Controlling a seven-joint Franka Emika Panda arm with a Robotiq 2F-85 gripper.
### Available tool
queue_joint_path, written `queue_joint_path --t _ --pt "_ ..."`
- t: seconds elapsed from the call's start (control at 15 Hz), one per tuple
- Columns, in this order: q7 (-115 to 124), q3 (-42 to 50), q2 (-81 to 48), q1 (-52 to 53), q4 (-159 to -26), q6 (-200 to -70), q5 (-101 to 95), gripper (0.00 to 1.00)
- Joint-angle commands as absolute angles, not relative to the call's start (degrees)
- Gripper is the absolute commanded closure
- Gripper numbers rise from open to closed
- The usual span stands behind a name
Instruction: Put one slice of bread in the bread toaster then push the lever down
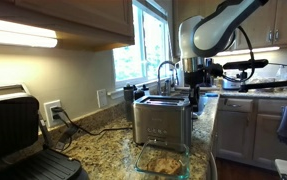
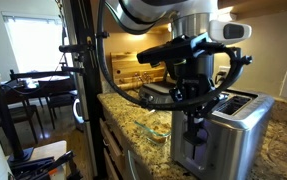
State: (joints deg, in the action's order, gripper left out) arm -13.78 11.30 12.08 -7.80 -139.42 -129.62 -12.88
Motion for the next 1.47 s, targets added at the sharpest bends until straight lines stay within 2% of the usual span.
queue_joint_path --t 0.0,0.67,1.4 --pt "-15.8 11.7 13.3 -8.1 -141.1 -132.8 -10.7 0.95" --pt "-19.7 13.3 11.0 -7.9 -140.5 -134.4 -4.6 0.95" --pt "-19.2 13.0 3.0 -8.3 -138.9 -136.6 -2.3 0.95"
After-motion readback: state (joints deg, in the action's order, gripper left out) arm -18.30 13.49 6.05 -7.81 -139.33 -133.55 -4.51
